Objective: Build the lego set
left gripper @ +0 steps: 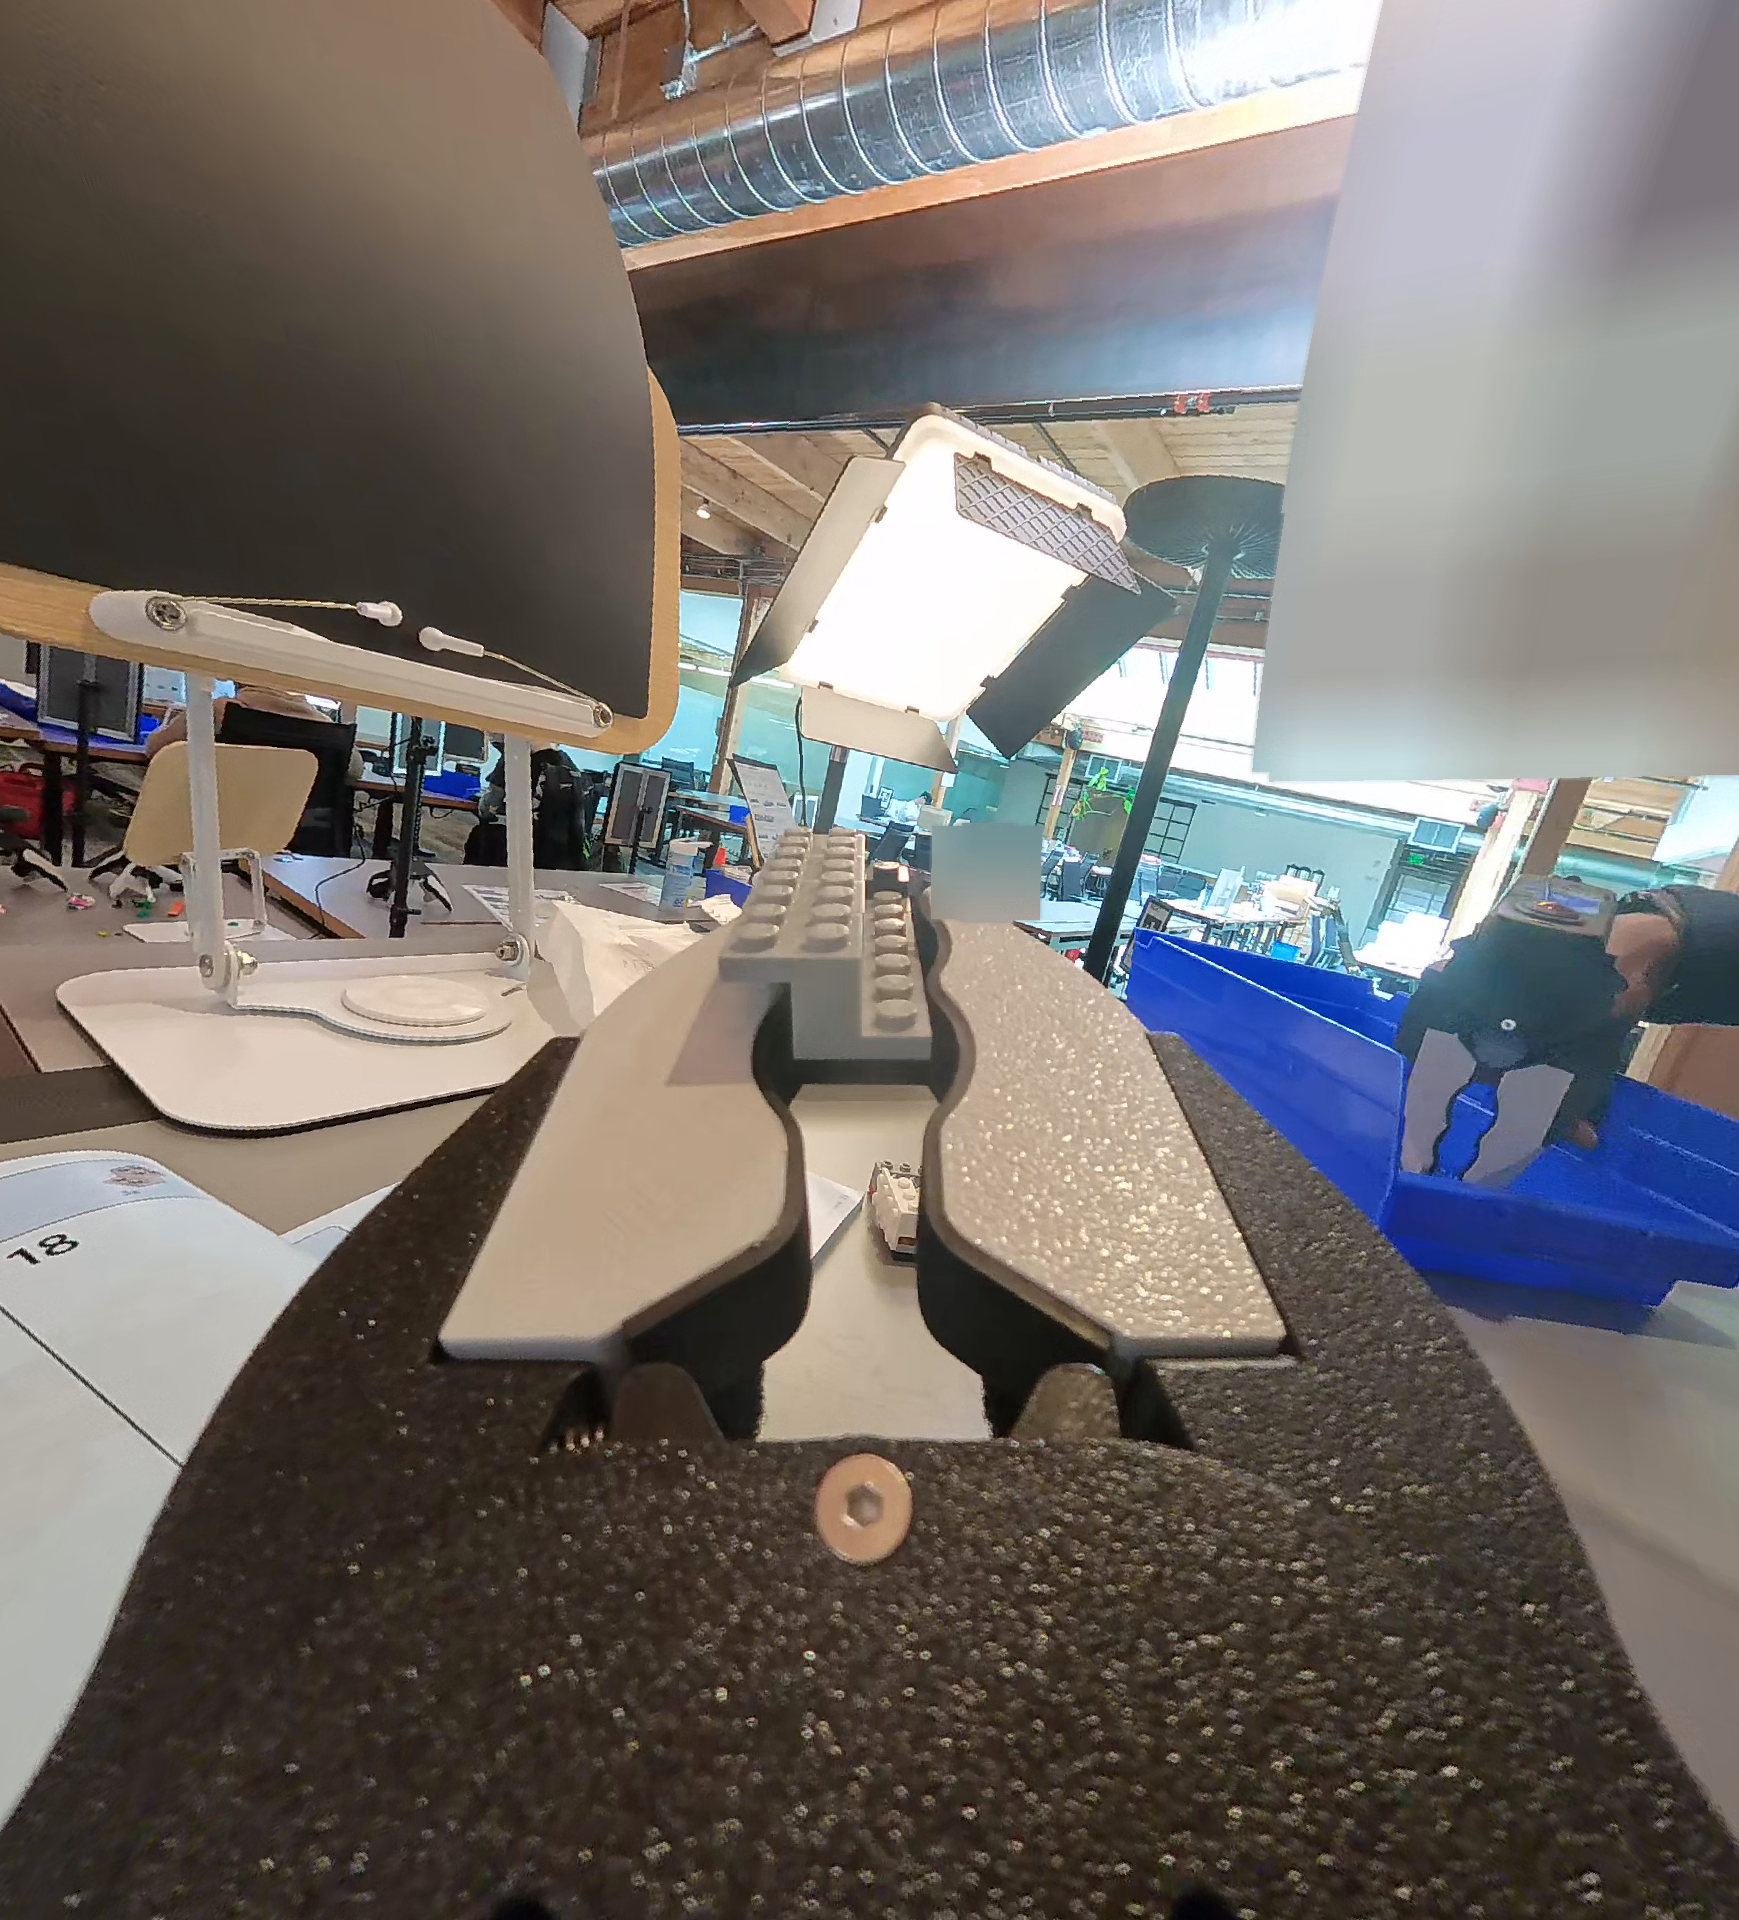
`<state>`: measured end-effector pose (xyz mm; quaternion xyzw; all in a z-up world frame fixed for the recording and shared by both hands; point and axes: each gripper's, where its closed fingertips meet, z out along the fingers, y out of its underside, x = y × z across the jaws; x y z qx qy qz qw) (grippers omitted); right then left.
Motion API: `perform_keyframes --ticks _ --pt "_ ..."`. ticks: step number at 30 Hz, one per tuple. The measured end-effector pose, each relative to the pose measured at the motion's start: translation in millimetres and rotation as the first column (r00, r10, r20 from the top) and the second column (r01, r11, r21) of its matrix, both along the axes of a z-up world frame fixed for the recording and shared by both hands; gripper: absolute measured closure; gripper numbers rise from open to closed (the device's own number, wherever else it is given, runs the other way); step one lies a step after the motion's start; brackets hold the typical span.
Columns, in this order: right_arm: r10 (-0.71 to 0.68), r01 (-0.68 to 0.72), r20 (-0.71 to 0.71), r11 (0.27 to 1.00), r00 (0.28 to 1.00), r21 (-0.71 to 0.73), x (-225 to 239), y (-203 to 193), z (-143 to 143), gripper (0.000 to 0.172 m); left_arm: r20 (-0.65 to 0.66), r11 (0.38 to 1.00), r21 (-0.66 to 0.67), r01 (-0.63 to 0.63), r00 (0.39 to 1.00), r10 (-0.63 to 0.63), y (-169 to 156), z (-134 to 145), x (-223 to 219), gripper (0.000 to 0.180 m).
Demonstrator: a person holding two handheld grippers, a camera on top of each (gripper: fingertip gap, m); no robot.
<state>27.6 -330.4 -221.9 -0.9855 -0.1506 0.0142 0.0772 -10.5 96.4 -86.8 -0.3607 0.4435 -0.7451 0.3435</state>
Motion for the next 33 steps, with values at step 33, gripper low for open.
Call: perform_keyframes --ticks 33 --pt "0.067 -0.090 0.071 0.917 0.995 0.388 -83 200 101 0.164 -0.099 0.921 0.351 0.168 0.985 -0.142 -56 -20 -12 0.163"
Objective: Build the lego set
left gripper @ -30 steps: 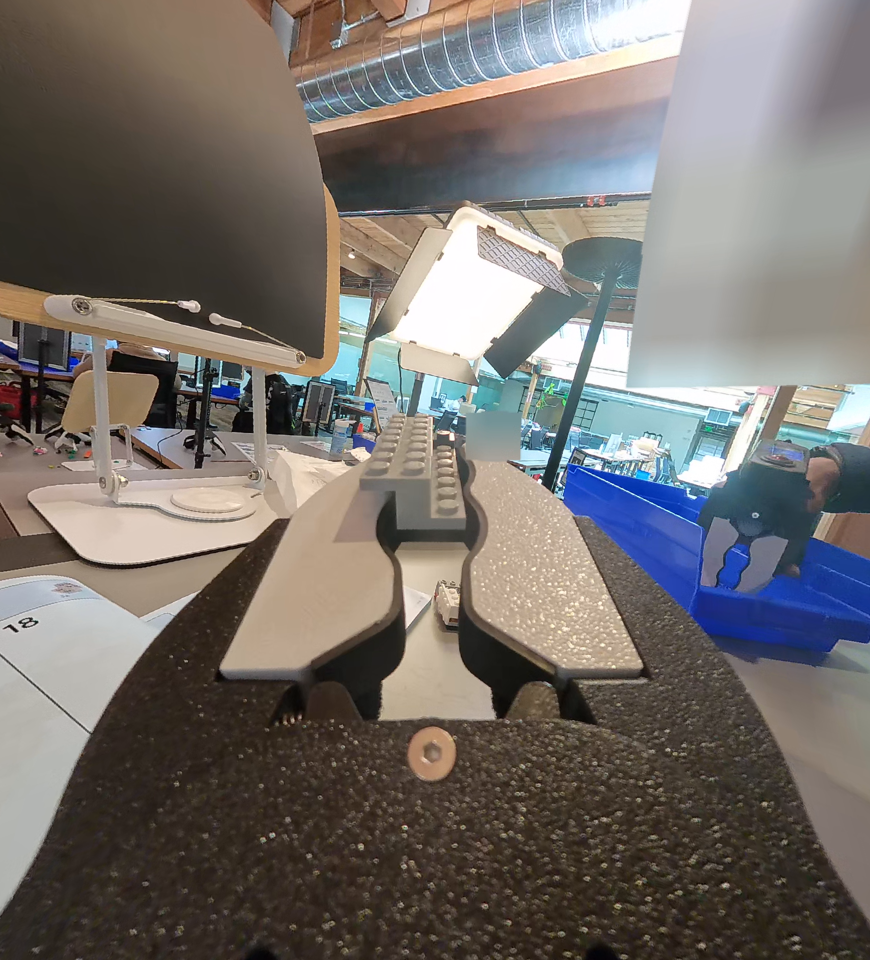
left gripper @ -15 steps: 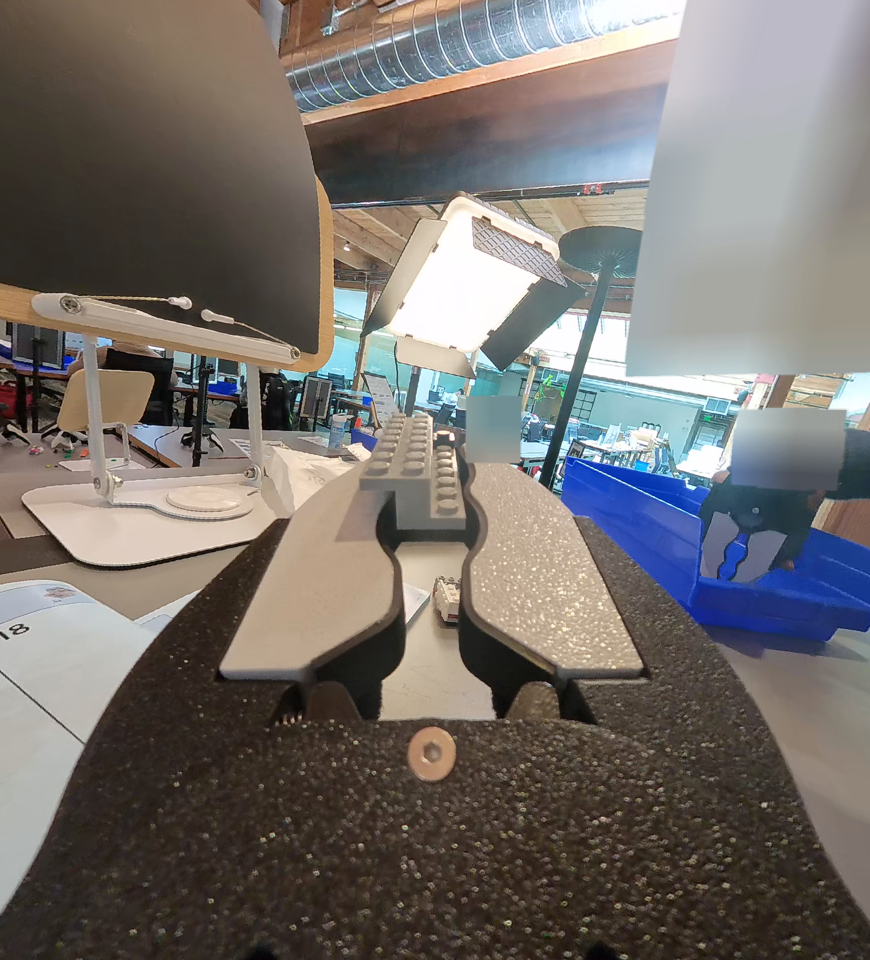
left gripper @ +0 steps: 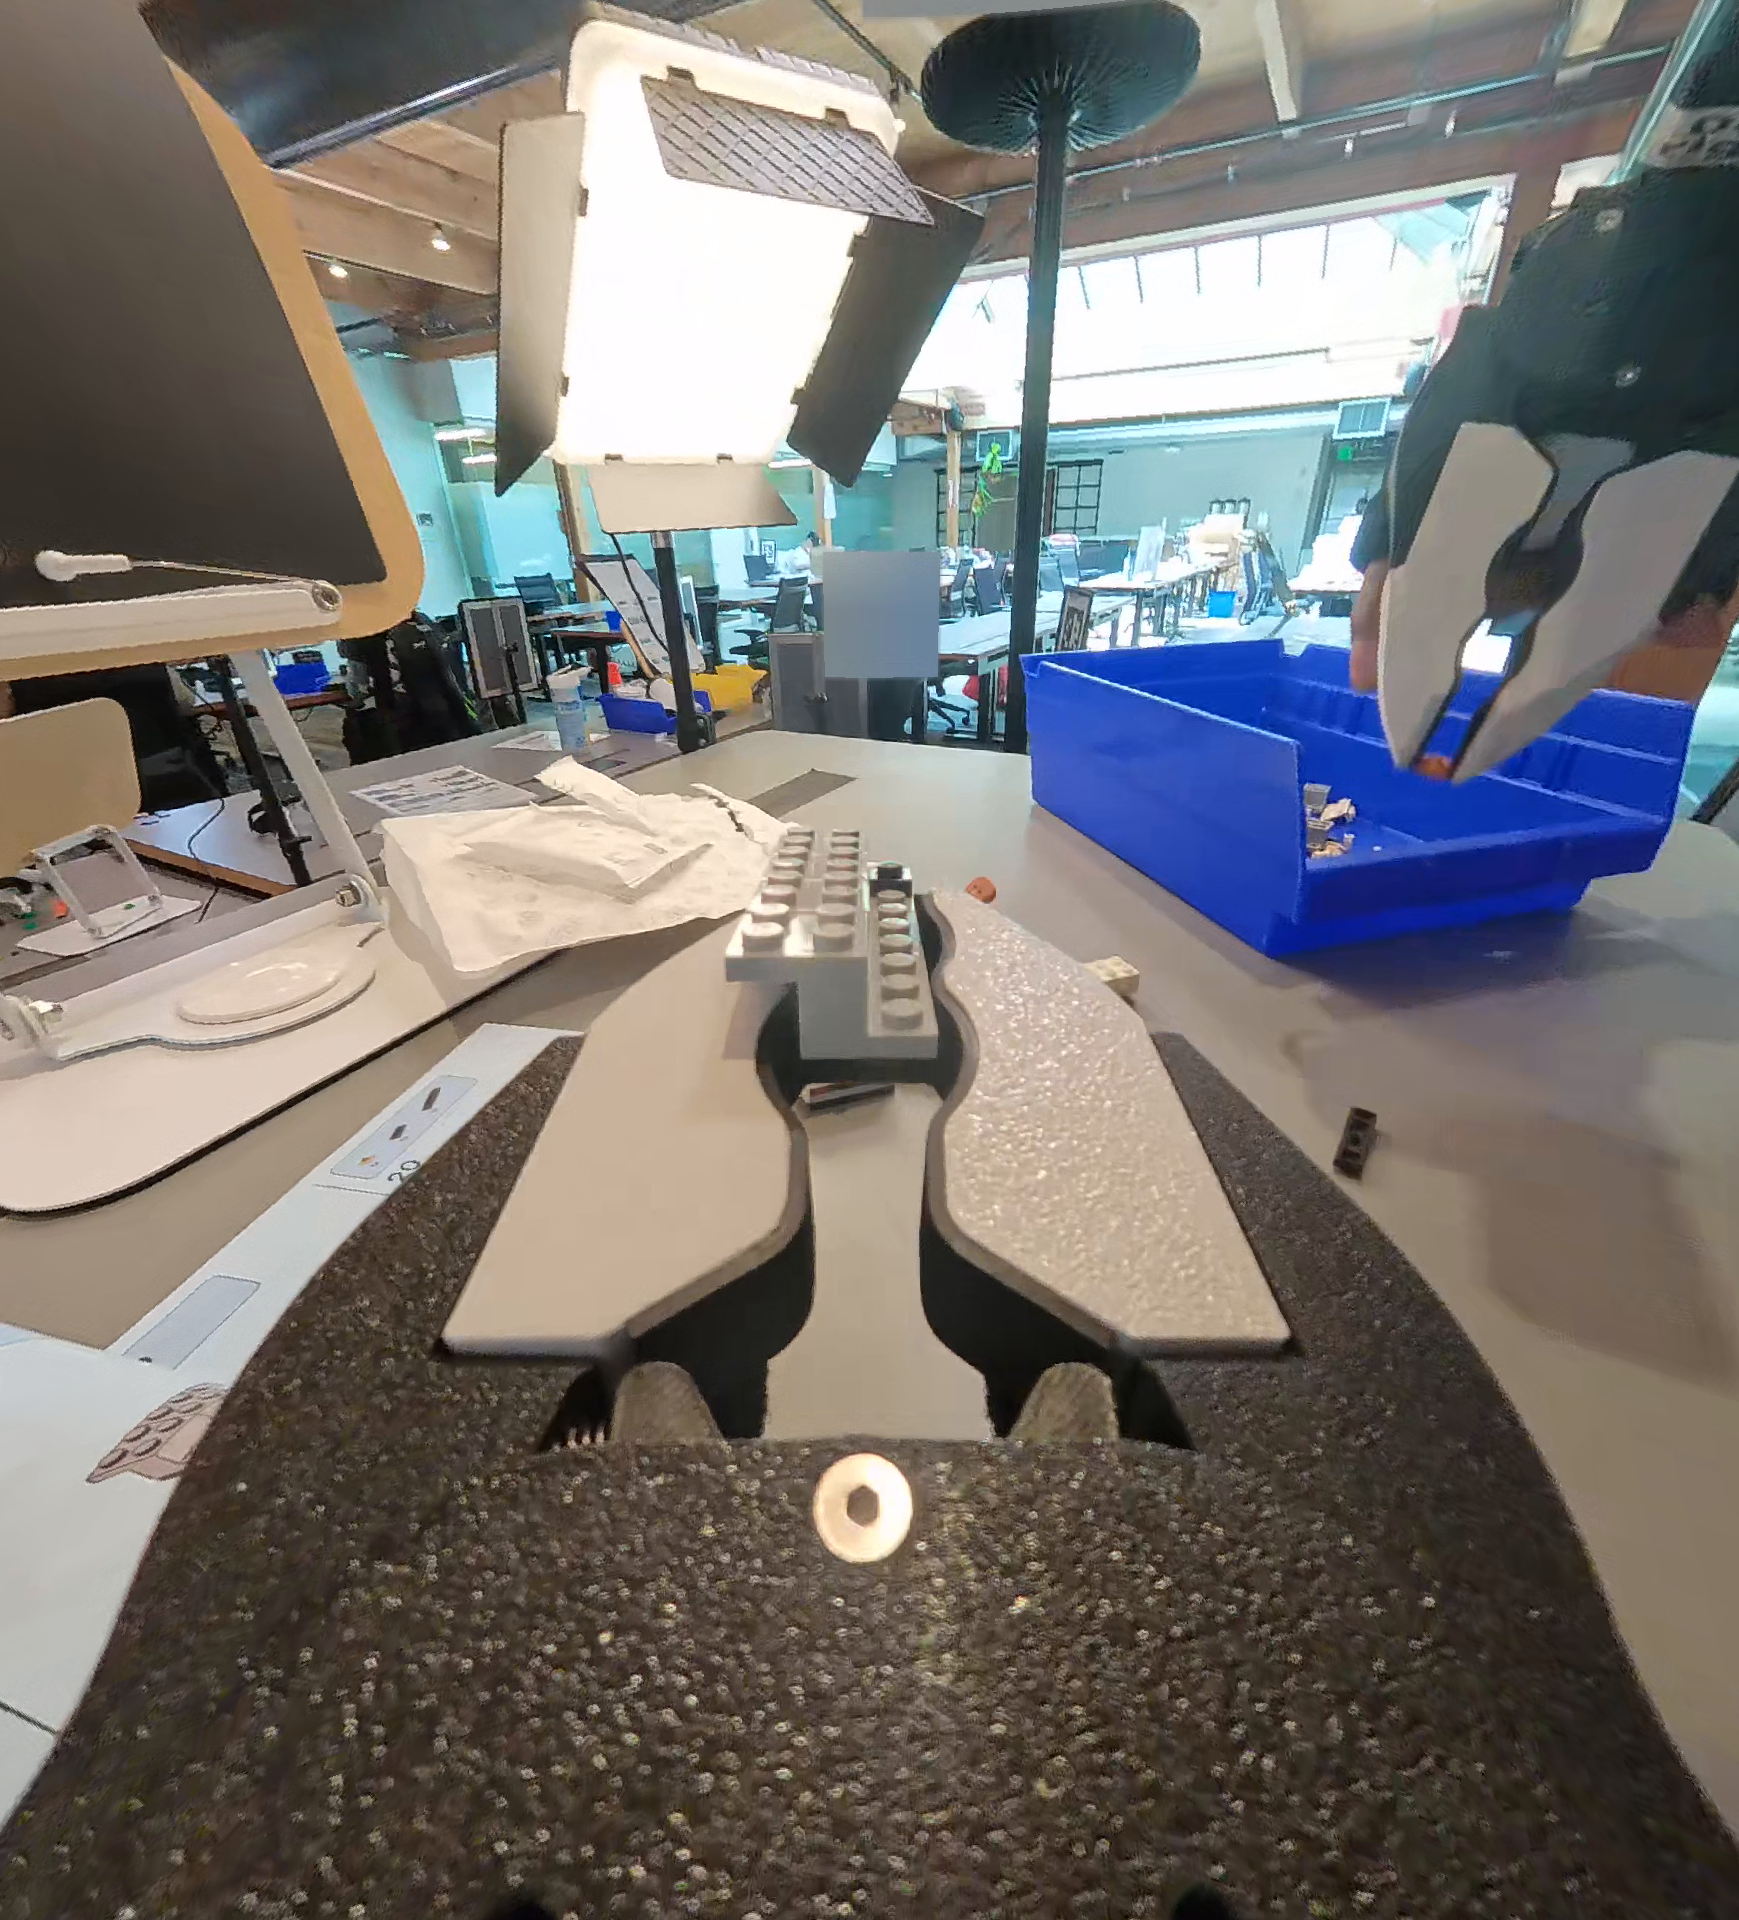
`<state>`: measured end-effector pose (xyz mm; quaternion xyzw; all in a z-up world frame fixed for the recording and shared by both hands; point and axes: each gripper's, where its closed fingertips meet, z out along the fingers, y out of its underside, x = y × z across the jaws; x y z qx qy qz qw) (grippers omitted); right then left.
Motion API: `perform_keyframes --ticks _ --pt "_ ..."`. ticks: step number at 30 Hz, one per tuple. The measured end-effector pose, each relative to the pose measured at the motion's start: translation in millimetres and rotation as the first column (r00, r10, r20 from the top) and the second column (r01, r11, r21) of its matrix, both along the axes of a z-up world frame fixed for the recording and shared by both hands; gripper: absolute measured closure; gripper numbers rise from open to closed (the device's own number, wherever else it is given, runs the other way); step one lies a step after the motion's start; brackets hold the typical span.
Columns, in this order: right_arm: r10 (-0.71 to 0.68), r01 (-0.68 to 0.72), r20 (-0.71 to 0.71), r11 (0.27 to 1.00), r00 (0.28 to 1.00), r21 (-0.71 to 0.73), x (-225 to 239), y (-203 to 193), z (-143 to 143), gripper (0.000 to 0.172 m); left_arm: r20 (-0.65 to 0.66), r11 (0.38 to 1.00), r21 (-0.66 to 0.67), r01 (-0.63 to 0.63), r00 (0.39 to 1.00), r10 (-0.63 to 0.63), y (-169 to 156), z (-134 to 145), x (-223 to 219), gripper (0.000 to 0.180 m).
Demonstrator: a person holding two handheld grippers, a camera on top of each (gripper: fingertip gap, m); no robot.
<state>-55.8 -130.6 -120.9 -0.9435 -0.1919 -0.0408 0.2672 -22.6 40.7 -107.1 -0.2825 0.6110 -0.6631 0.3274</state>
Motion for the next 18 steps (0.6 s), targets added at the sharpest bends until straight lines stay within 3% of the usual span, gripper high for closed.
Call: perform_keyframes --ticks 3,7,13,18 --pt "0.015 -0.011 -0.078 0.999 0.997 0.048 -28 62 -27 0.164 0.013 1.000 -0.020 0.007 1.000 -0.007 2 2 -6 0.163" --pt "0.006 -0.008 -0.100 1.000 0.995 -0.021 -46 104 -75 0.164 0.017 0.996 -0.091 0.009 1.000 -0.008 12 7 -7 0.163" --pt "0.035 -0.041 -0.053 0.994 0.998 -0.105 -58 120 -107 0.164 0.013 0.995 -0.101 0.026 1.000 -0.025 13 7 -8 0.163" --pt "0.017 -0.025 -0.089 0.996 0.996 -0.089 -58 123 -111 0.161 0.013 0.994 -0.106 0.040 0.999 -0.039 12 8 -8 0.163"
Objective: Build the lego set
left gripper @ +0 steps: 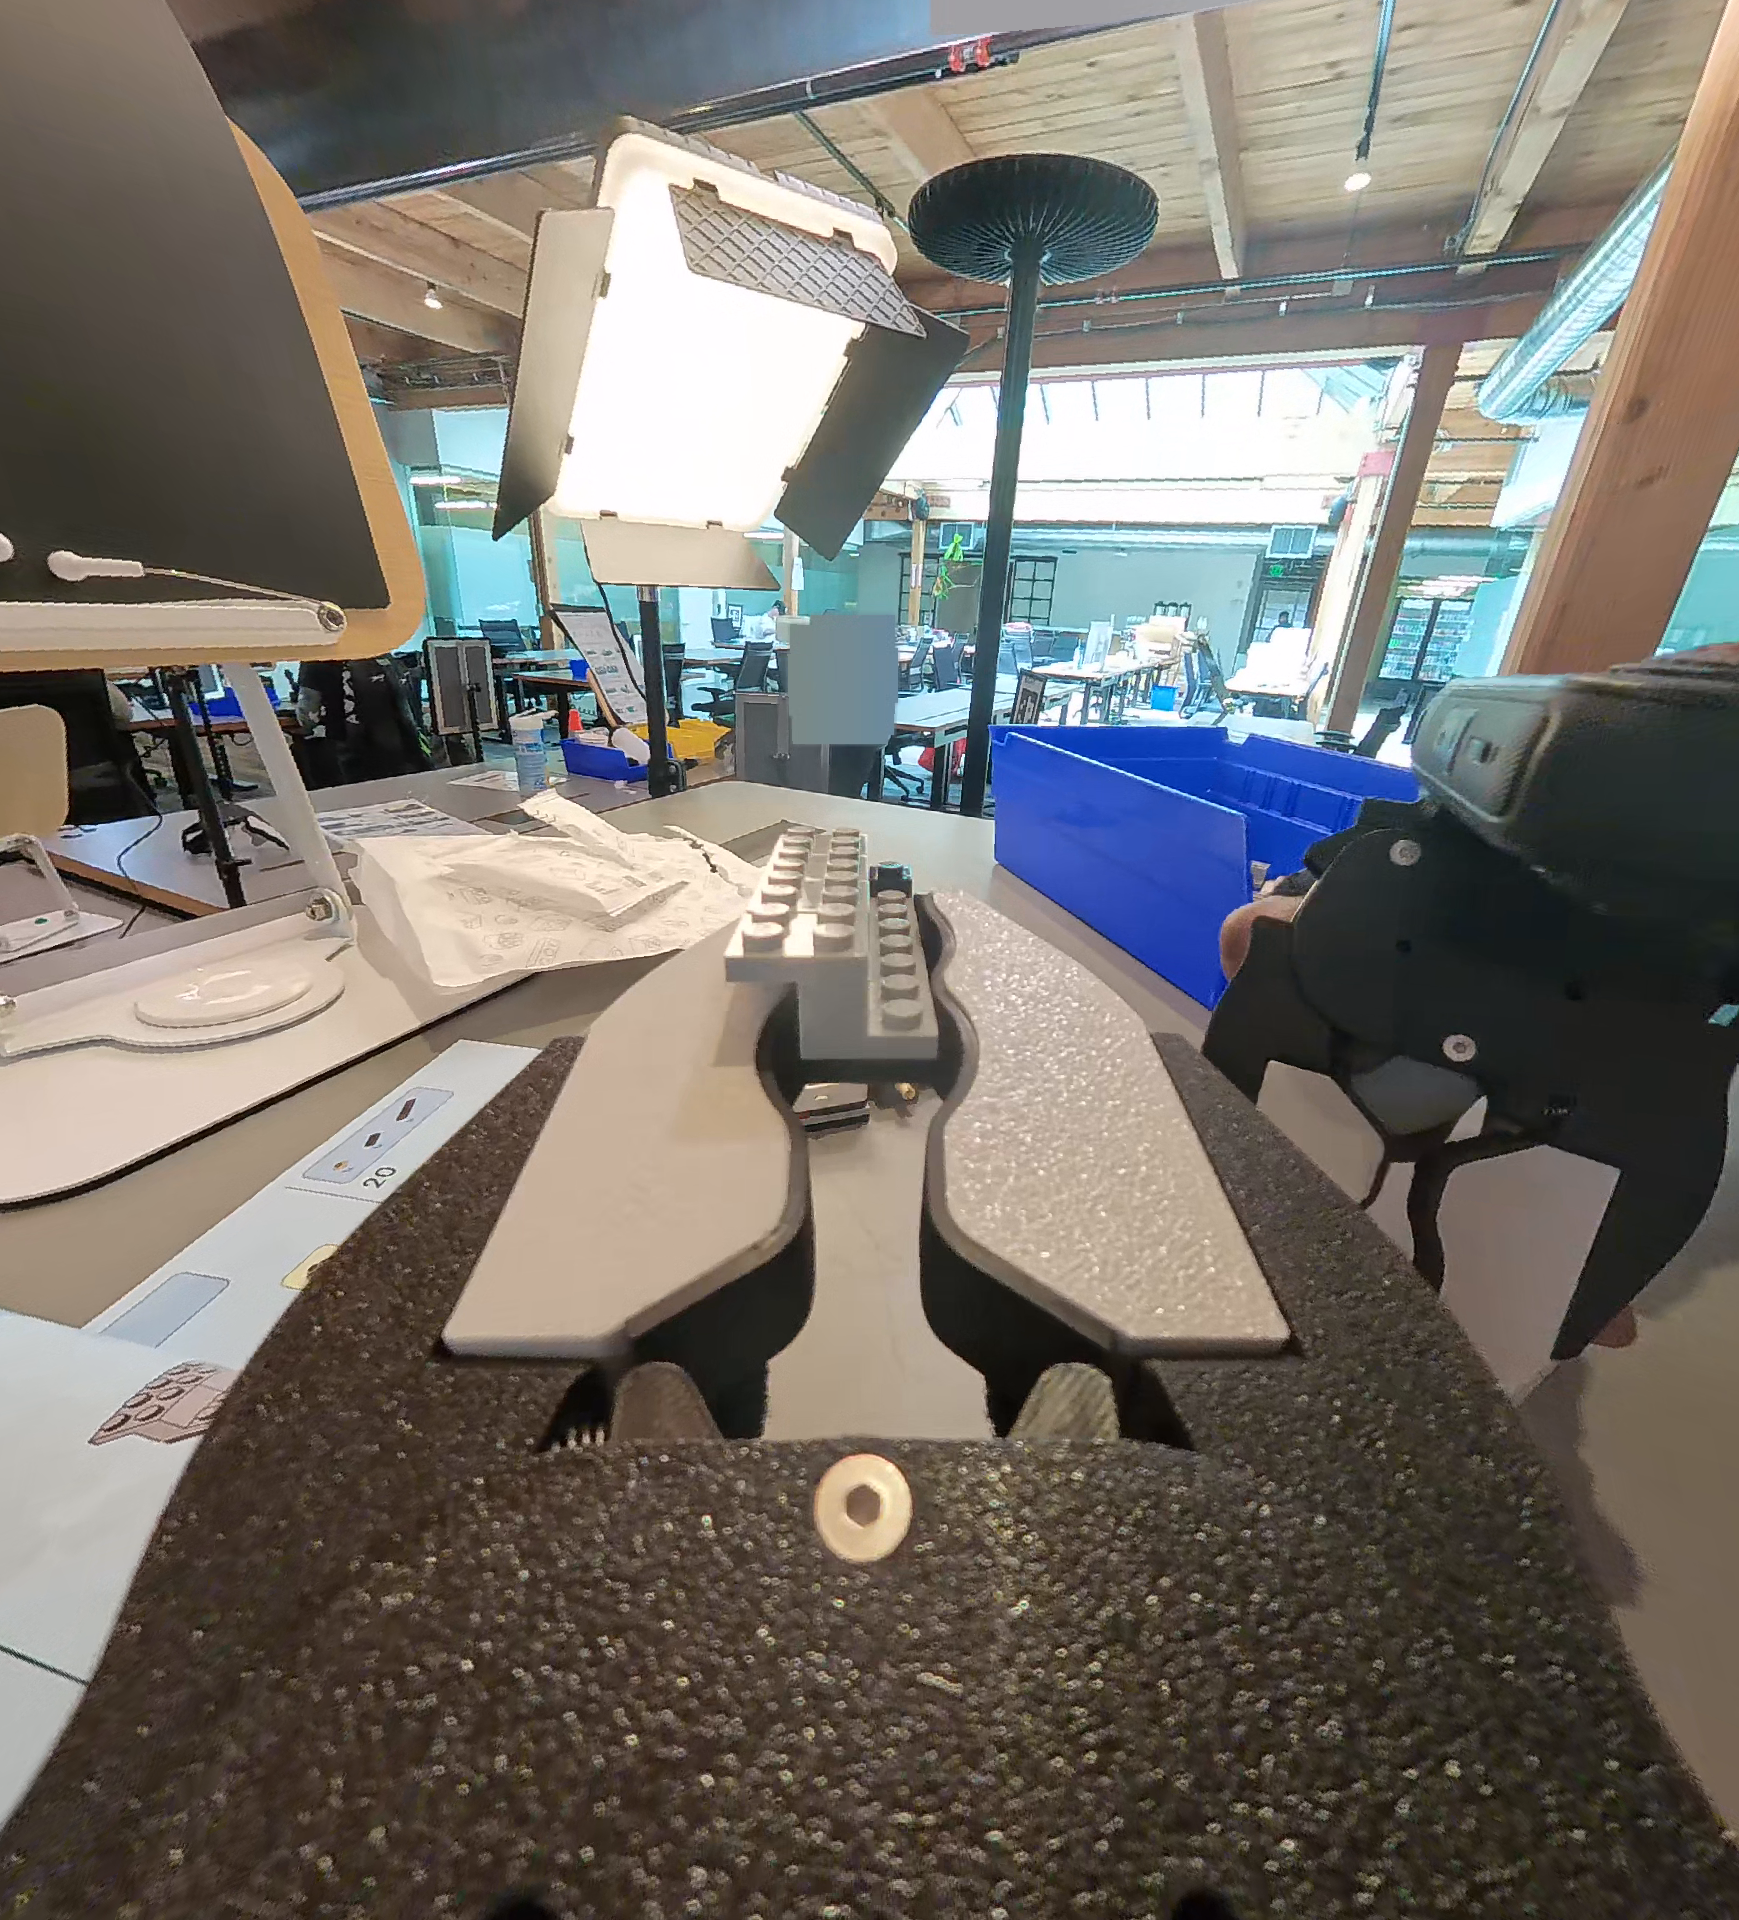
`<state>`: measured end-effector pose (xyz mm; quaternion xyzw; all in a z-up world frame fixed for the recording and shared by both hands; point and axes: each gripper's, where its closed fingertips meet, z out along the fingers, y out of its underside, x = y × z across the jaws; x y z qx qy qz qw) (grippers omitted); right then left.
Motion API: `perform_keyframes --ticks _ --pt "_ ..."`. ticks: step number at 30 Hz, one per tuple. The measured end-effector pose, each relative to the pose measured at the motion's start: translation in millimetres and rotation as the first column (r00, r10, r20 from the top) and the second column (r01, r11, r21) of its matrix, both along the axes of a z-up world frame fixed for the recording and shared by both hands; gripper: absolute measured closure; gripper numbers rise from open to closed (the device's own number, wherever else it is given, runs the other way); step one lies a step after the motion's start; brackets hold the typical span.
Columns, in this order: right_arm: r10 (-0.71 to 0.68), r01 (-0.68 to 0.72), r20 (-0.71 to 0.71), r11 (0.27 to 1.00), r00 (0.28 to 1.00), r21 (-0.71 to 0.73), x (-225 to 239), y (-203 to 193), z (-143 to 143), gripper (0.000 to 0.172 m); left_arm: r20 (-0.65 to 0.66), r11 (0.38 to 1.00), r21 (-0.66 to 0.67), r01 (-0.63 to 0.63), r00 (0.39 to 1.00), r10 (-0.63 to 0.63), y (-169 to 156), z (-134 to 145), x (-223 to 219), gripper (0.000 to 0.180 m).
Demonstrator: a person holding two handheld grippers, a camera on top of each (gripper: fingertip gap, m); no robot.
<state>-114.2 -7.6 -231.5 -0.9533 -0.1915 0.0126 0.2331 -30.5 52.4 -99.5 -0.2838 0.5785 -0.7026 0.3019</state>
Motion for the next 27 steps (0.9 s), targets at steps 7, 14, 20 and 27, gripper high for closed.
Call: perform_keyframes --ticks 7,14,20,27 --pt "-0.084 0.089 -0.058 0.991 0.995 0.096 26 -10 23 0.149 -0.006 0.999 -0.025 0.025 1.000 -0.025 1 1 0 0.163" --pt "-0.190 0.191 -0.042 0.896 0.981 0.401 81 6 88 0.144 -0.018 0.990 -0.039 0.135 0.991 -0.136 -12 1 -6 0.163" --pt "-0.115 0.221 -0.224 0.814 0.968 0.537 90 24 136 0.135 -0.009 0.978 -0.018 0.210 0.978 -0.210 -22 0 -14 0.163" --pt "0.023 0.196 -0.386 0.833 0.922 0.518 75 39 130 0.145 0.006 0.974 -0.065 0.215 0.976 -0.216 -17 5 -15 0.163"
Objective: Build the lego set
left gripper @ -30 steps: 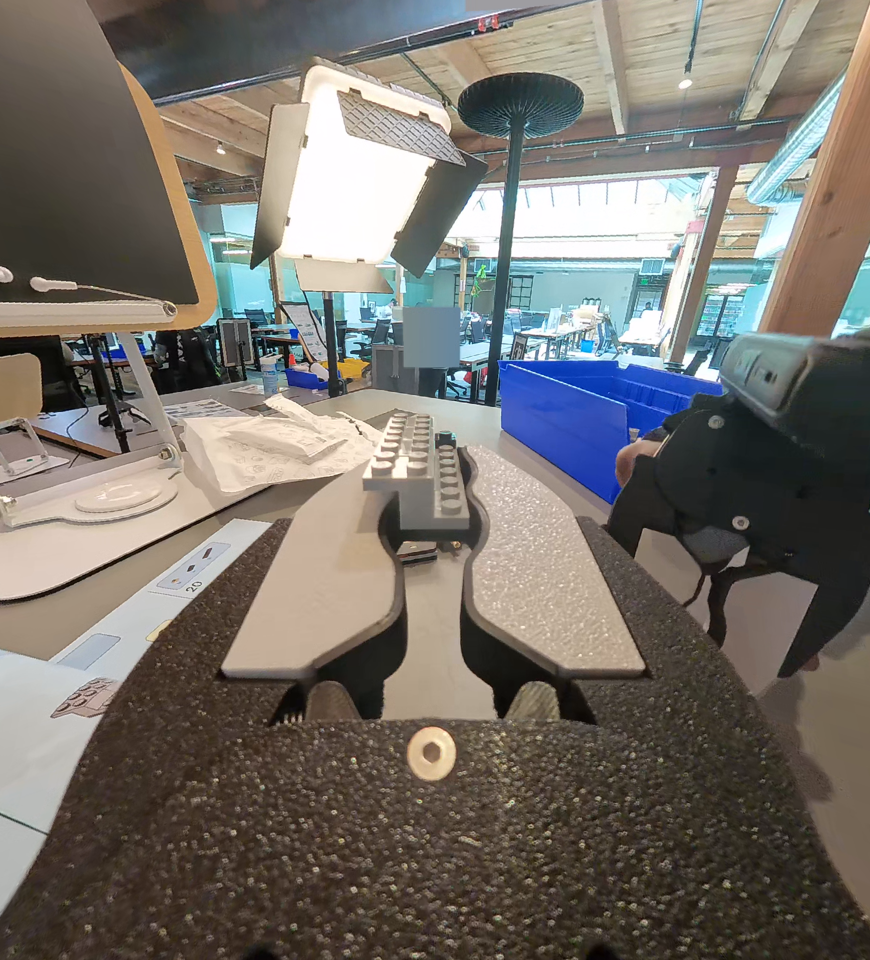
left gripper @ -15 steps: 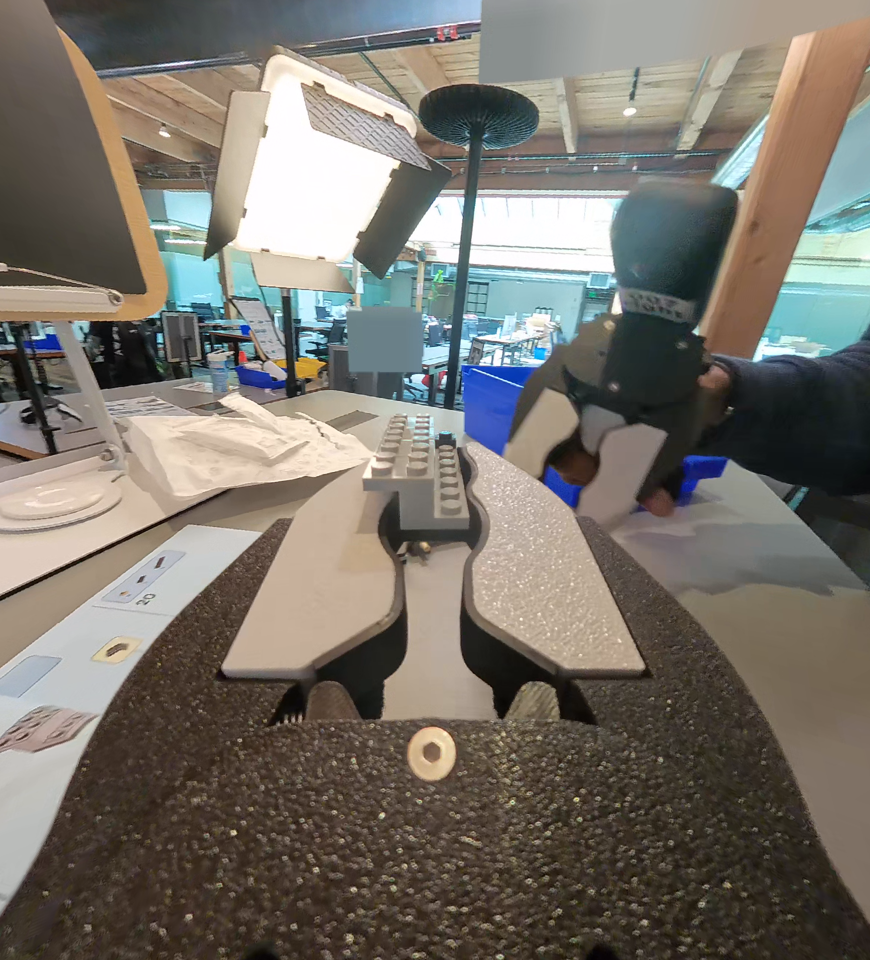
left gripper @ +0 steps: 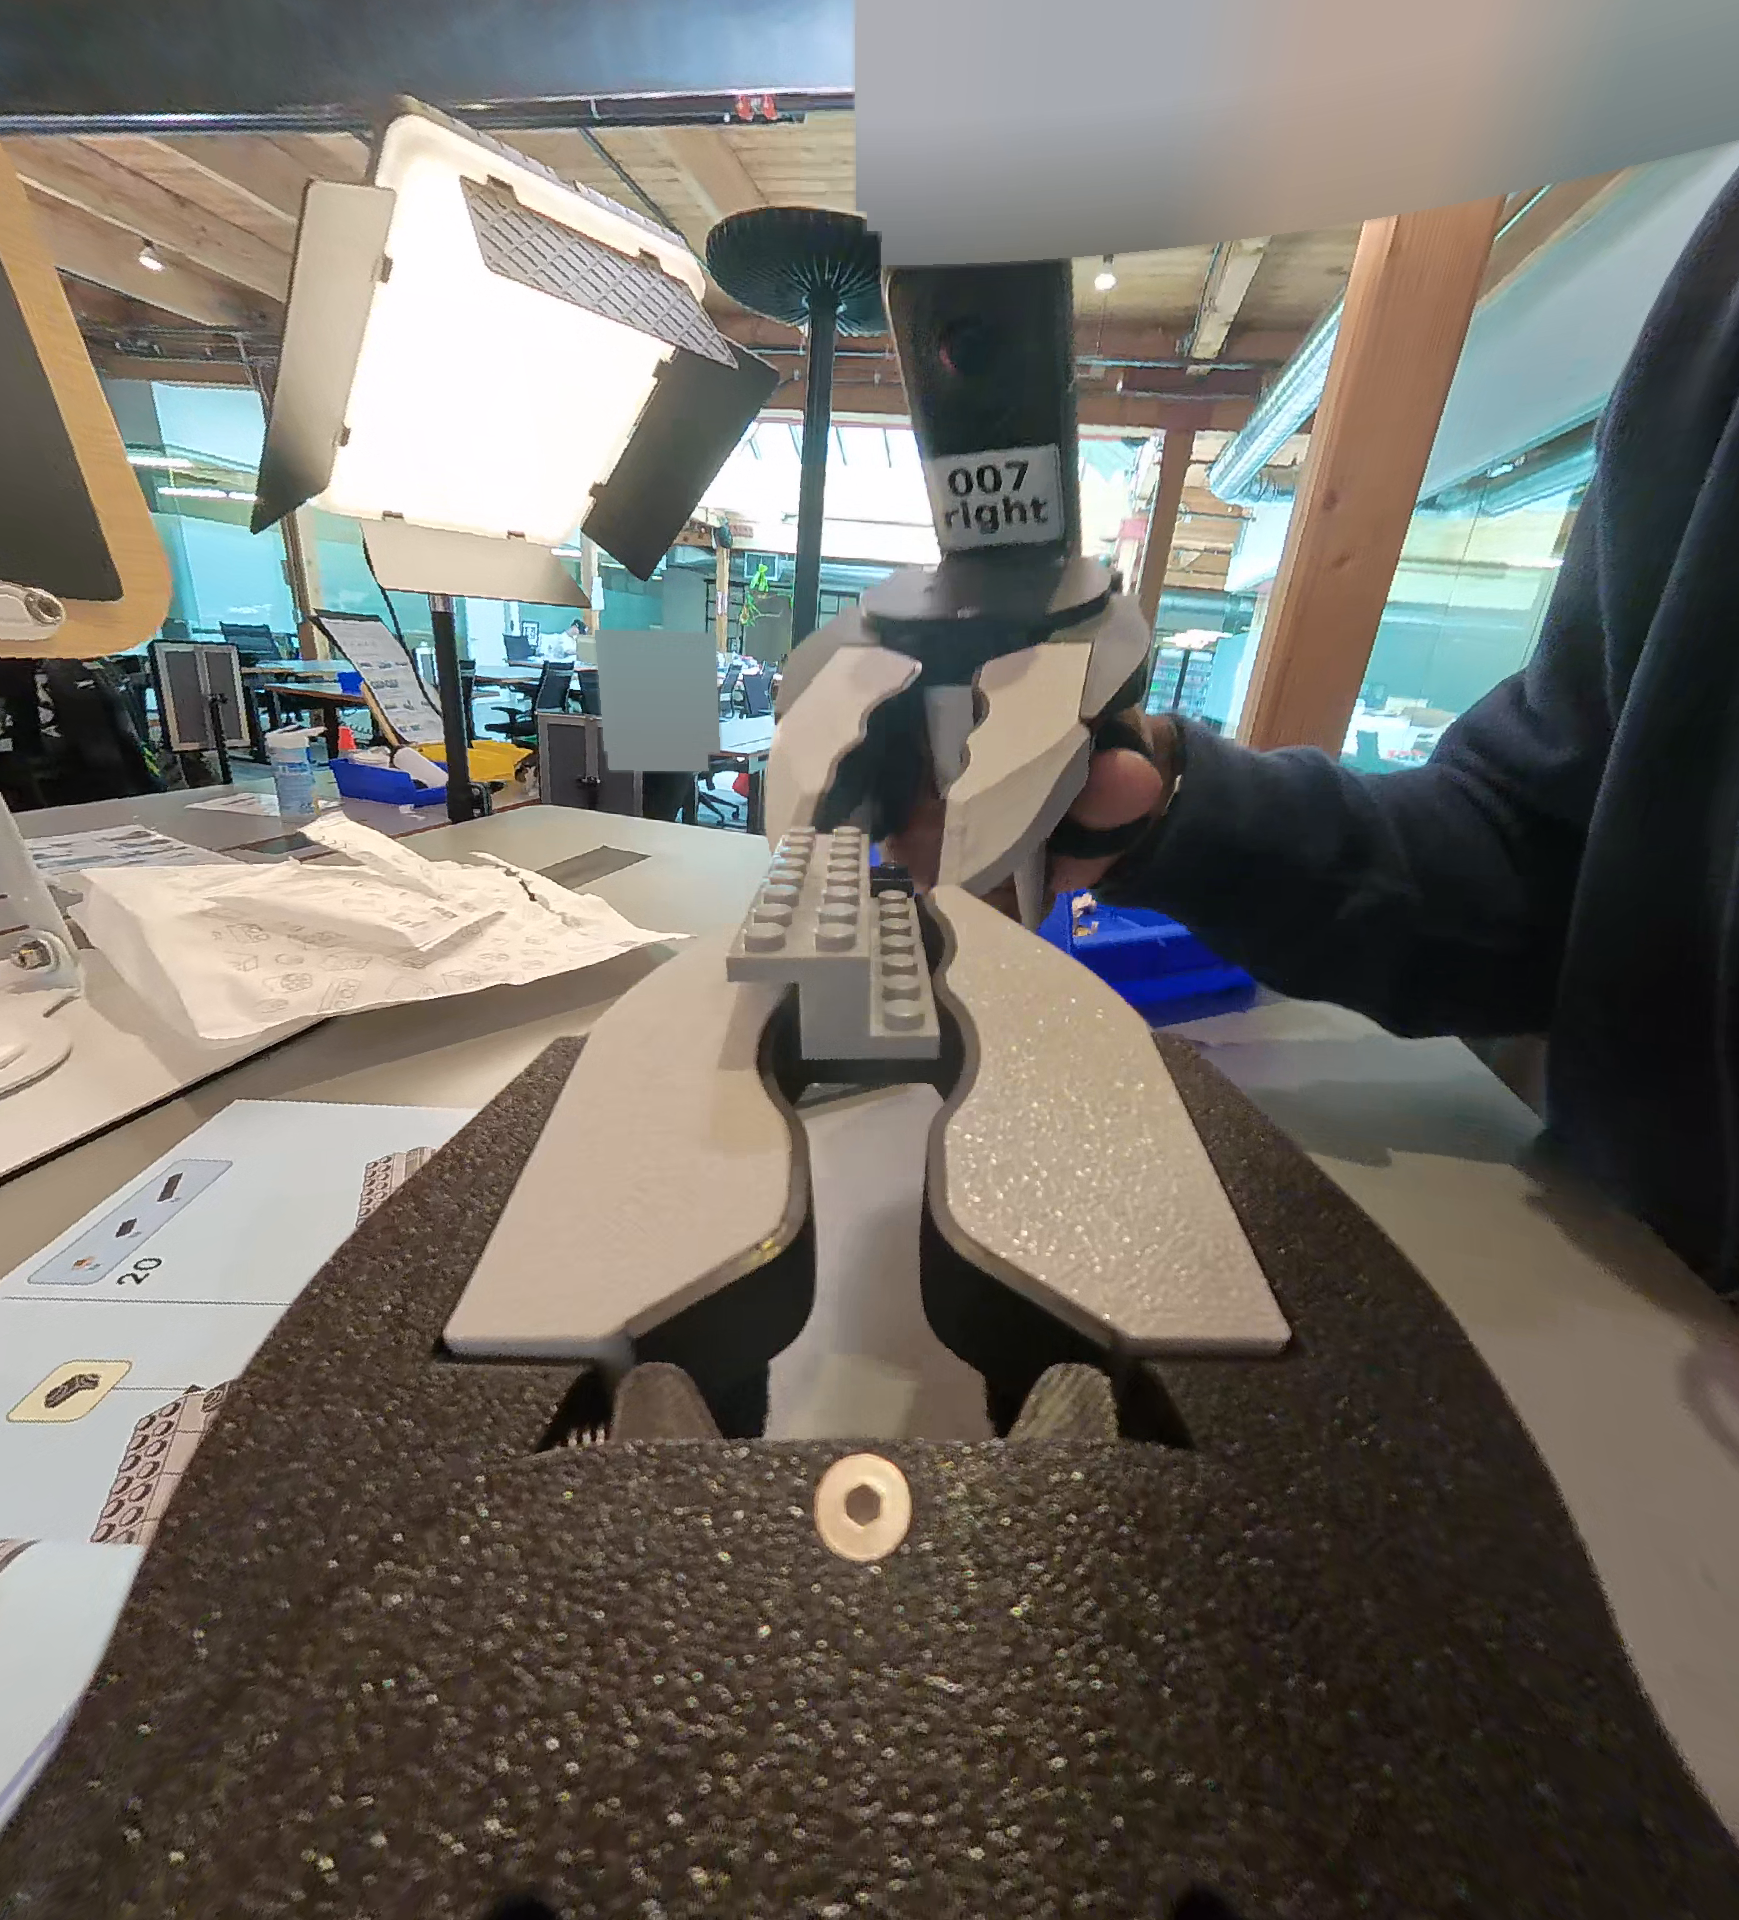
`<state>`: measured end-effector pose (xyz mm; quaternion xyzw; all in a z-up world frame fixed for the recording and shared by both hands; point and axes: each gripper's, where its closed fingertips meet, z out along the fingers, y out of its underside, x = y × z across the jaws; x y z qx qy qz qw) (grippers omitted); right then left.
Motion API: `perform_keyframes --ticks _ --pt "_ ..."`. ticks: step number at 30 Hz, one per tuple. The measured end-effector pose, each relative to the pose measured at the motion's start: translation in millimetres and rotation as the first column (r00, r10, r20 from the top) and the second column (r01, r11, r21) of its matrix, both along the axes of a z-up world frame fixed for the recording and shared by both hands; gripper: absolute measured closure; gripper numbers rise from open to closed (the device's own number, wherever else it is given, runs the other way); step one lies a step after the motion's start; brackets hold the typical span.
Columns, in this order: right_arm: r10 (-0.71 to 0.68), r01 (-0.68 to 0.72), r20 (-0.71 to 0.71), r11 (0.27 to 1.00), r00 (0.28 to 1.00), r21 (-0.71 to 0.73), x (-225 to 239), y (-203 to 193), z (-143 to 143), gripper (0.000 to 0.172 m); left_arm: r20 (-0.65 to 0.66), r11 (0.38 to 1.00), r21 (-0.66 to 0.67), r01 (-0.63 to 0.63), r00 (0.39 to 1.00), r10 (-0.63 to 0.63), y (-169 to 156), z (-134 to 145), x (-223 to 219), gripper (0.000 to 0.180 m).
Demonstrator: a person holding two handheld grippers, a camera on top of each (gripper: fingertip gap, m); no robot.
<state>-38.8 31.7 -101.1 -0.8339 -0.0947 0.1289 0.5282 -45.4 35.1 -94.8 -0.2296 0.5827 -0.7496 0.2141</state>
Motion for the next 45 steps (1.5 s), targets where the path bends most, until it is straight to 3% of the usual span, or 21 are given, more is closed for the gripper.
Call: perform_keyframes --ticks 5,13,16,22,28,45 --pt "0.061 -0.061 -0.014 0.998 0.998 0.035 -13 7 -2 0.149 -0.002 1.000 -0.022 0.022 1.000 -0.022 -1 2 -2 0.163" --pt "0.045 -0.043 -0.022 0.995 0.999 0.088 -7 8 -2 0.158 -0.036 0.999 -0.033 0.032 0.999 -0.033 -2 -1 1 0.163" --pt "0.029 -0.024 -0.044 0.993 0.999 0.115 -3 8 -2 0.172 -0.046 0.999 -0.047 0.024 0.999 -0.027 0 0 2 0.163" --pt "0.056 -0.031 -0.128 0.981 0.990 0.191 -4 2 7 0.158 -0.040 0.998 -0.050 0.047 0.998 -0.049 -2 0 0 0.163" --pt "0.091 -0.069 -0.114 0.980 0.989 0.184 -10 3 5 0.151 -0.034 0.996 -0.045 0.077 0.996 -0.079 -7 0 -3 0.163" --pt "0.090 -0.044 -0.171 0.967 0.981 0.253 -3 0 2 0.156 -0.076 0.998 -0.025 0.061 0.995 -0.063 -8 -4 1 0.163"
